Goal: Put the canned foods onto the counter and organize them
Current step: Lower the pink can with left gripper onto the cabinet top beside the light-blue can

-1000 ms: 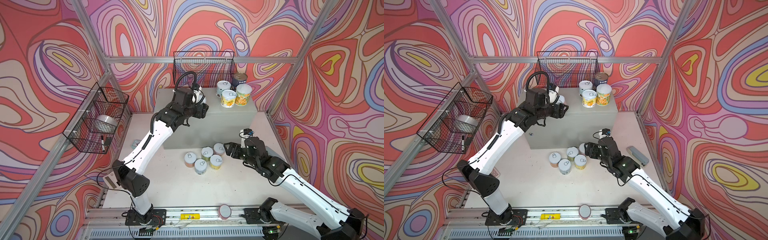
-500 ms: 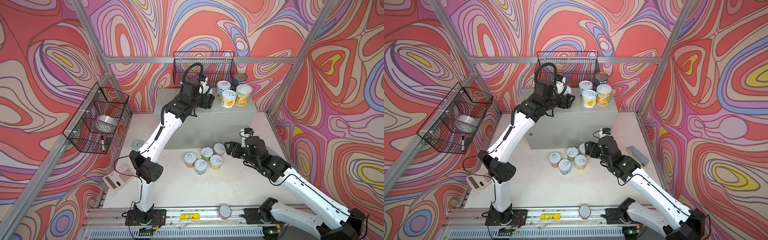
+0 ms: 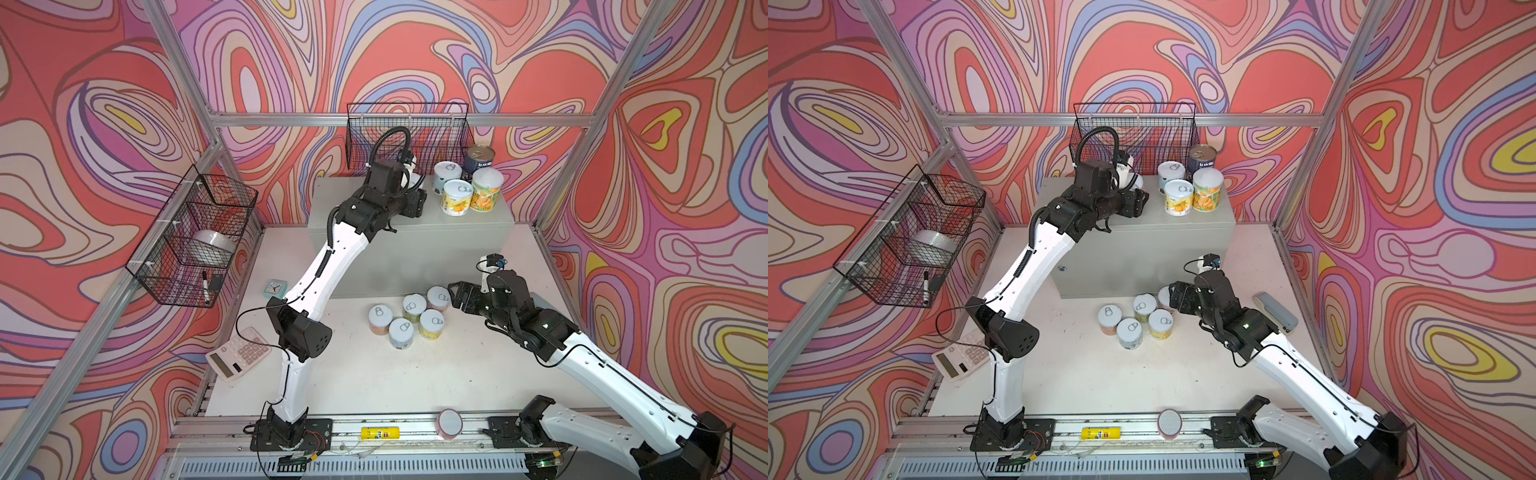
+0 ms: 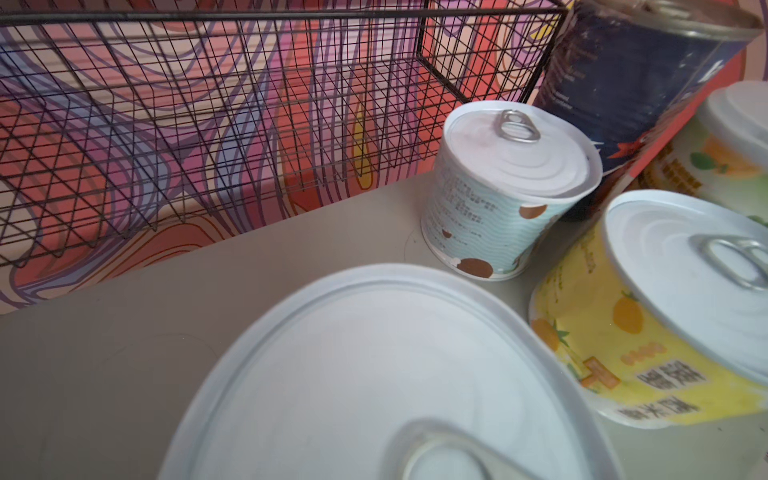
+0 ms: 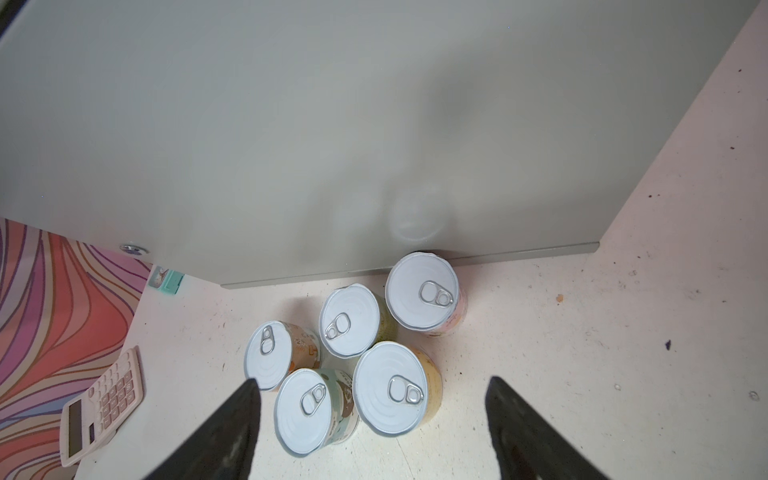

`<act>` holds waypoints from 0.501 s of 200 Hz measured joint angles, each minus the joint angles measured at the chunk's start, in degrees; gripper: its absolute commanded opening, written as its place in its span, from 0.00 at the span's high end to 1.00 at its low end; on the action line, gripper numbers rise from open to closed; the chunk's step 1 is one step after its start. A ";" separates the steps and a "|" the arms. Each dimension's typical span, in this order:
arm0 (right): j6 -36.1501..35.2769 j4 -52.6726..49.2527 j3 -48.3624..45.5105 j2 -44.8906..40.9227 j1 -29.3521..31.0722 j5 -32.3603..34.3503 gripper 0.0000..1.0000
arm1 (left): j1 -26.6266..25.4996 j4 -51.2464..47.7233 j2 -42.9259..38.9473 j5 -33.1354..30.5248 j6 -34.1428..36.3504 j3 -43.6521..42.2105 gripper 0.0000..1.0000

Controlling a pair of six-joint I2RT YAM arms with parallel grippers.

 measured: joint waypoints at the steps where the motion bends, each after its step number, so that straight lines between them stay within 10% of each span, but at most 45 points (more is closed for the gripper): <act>1: 0.00 0.00 0.00 0.00 0.00 0.02 0.13 | 0.00 0.02 0.00 0.00 0.02 0.00 0.46; 100: -0.68 -0.09 0.66 0.17 0.00 0.79 0.13 | 0.00 -0.76 3.10 -1.27 1.05 3.43 0.31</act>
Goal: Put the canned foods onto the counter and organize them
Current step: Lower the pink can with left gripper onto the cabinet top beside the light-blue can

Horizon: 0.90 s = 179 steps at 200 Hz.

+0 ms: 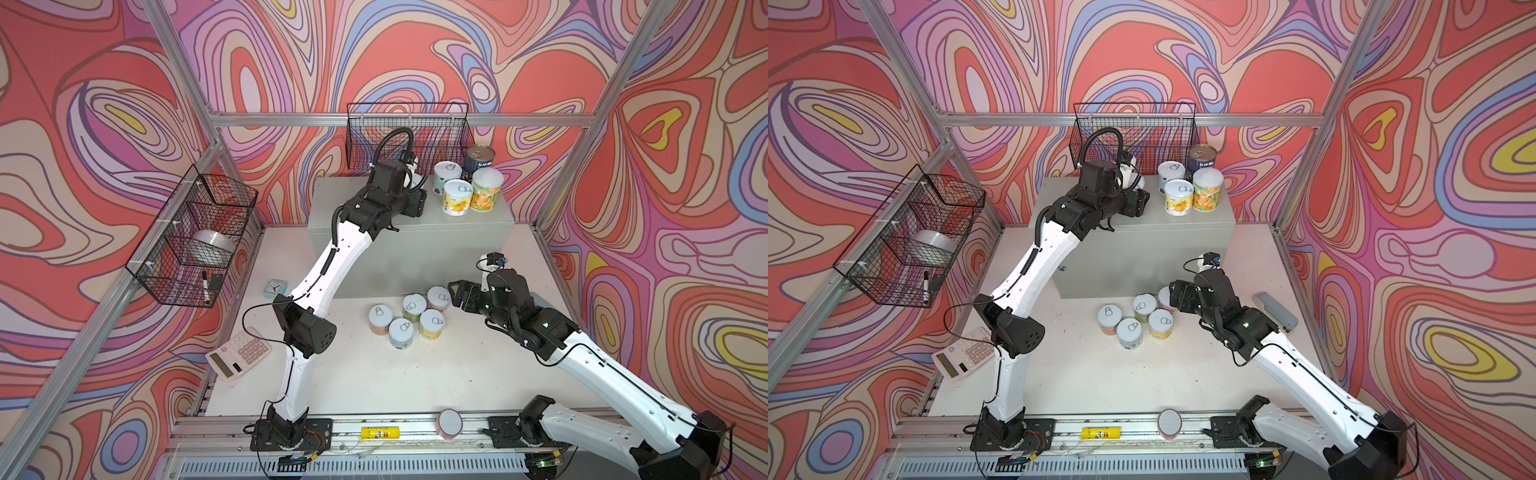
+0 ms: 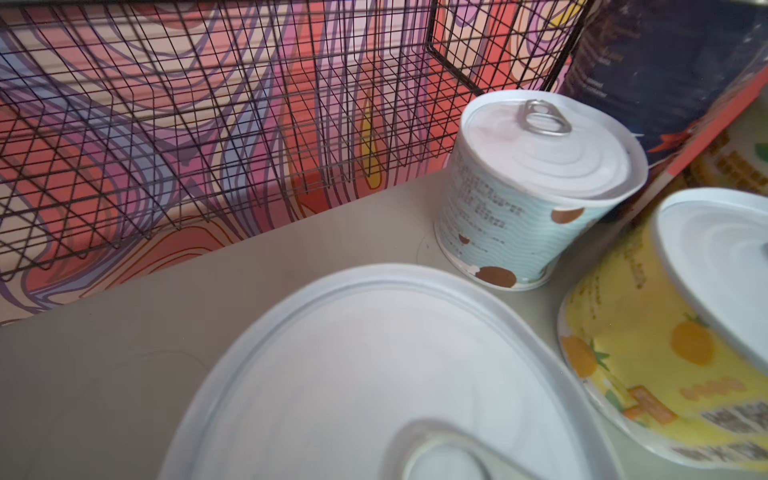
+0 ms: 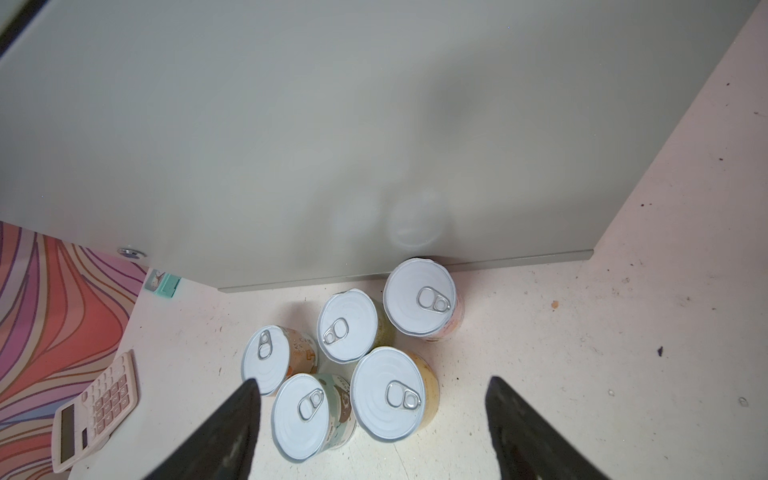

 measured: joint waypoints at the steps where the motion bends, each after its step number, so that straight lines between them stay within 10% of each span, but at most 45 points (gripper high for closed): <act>1: -0.02 0.00 0.00 0.00 0.00 0.02 0.13 | 0.00 0.00 0.00 0.00 0.00 0.02 0.31; 60: -0.55 -0.13 0.00 0.00 0.00 0.37 0.13 | 0.07 0.55 1.01 -0.42 0.42 2.23 0.00; 179: -1.42 0.39 0.33 0.02 0.00 0.33 0.13 | 0.96 2.38 -3.04 -0.52 1.51 2.86 0.07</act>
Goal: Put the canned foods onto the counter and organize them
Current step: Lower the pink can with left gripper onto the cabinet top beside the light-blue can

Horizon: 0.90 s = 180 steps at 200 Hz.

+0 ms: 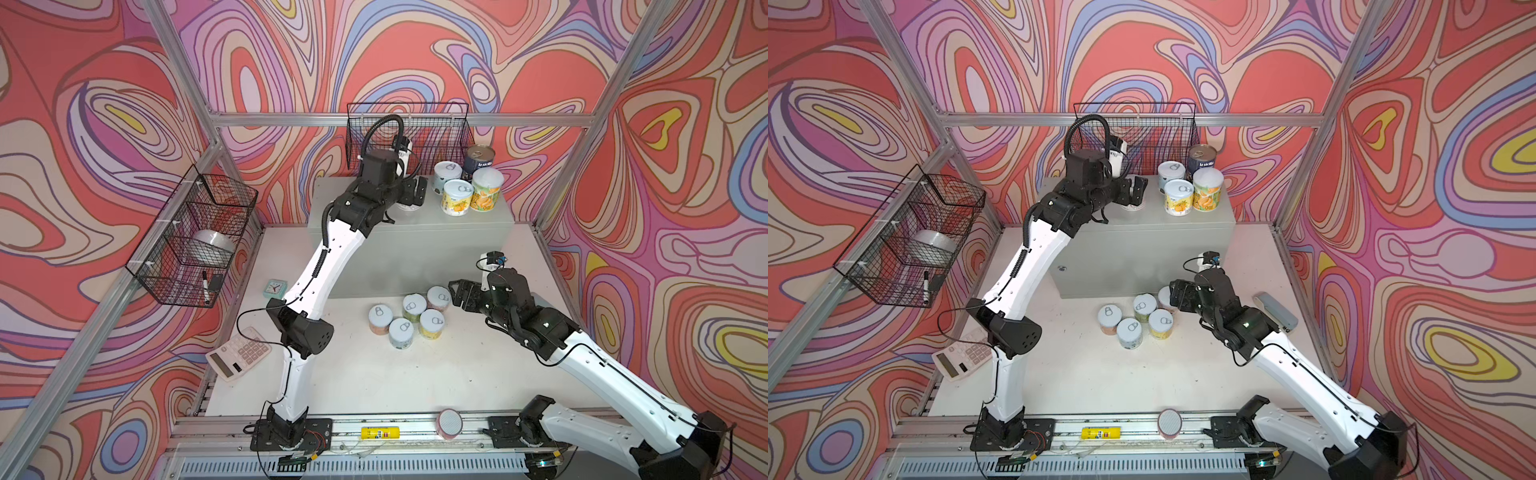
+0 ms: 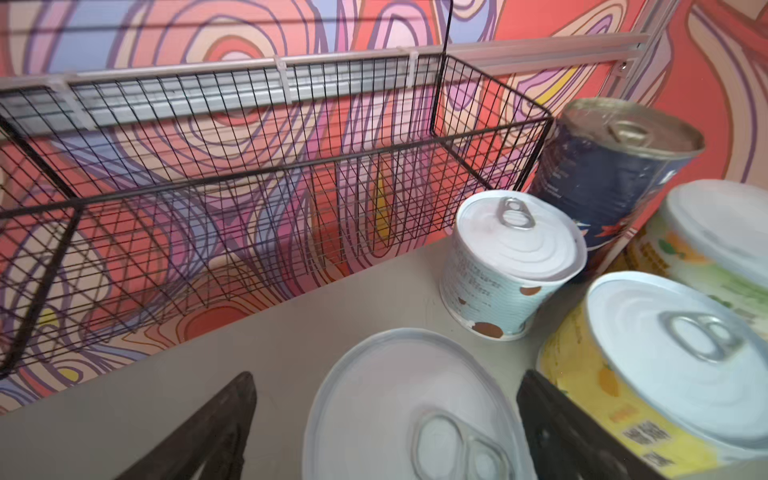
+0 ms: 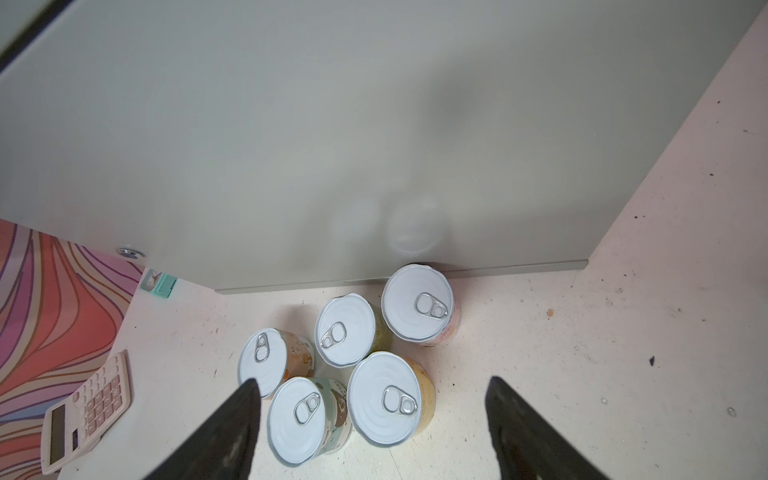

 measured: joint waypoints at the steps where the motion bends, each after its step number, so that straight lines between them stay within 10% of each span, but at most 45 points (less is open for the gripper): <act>1: 0.00 0.02 0.00 0.00 0.00 0.00 0.13 | 0.00 -0.04 -0.17 -0.04 0.02 -0.04 0.07; 80: -0.44 1.53 0.81 1.64 0.00 -0.59 0.13 | 0.00 5.40 -25.92 -1.99 -0.96 -27.58 0.46; 180: -0.83 2.67 0.81 3.69 0.00 -1.44 0.12 | 0.00 7.87 -21.05 -0.20 -3.30 -33.16 0.46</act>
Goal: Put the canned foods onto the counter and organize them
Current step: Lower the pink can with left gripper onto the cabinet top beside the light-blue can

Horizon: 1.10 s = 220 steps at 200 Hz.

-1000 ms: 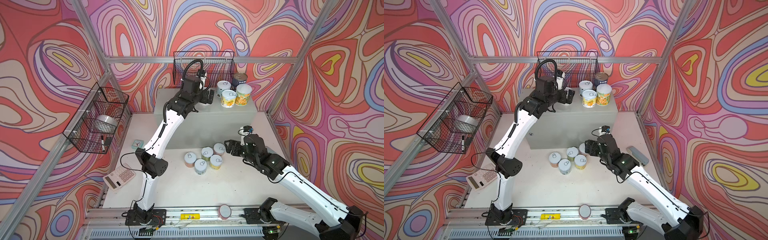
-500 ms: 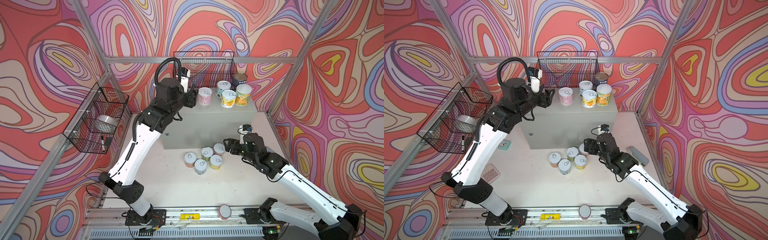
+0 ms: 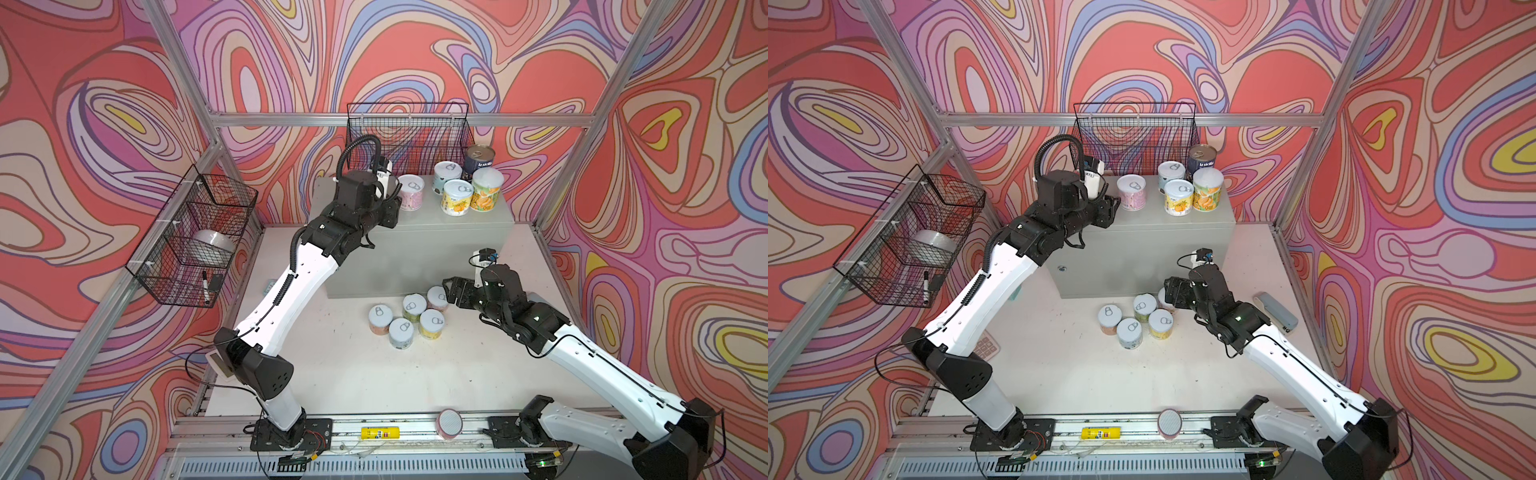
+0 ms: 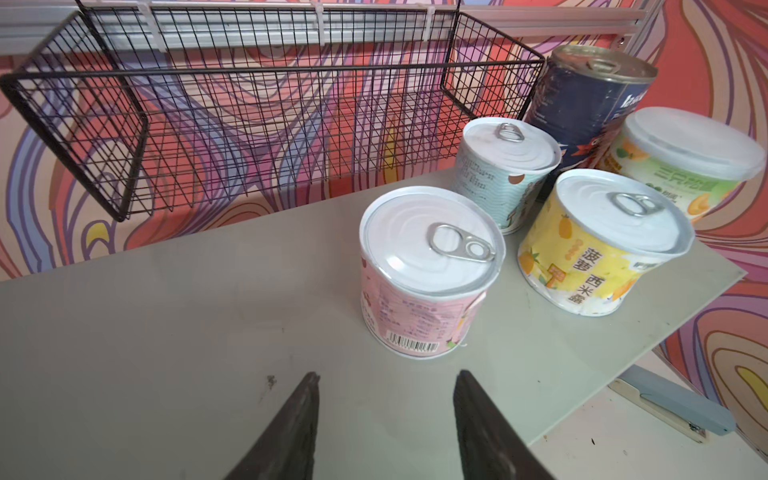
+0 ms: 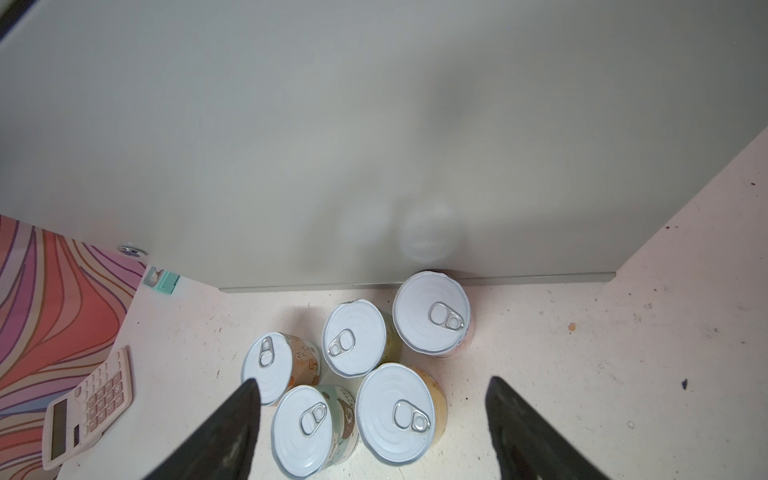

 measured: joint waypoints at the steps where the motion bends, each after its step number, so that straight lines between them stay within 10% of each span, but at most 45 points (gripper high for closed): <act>1: 0.00 0.00 0.00 0.00 0.00 0.00 0.12 | 0.00 0.02 0.04 0.00 -0.02 0.00 0.46; 220: -0.24 0.48 -1.05 -0.02 0.00 1.46 0.11 | 0.00 4.79 12.96 3.63 0.87 9.01 0.59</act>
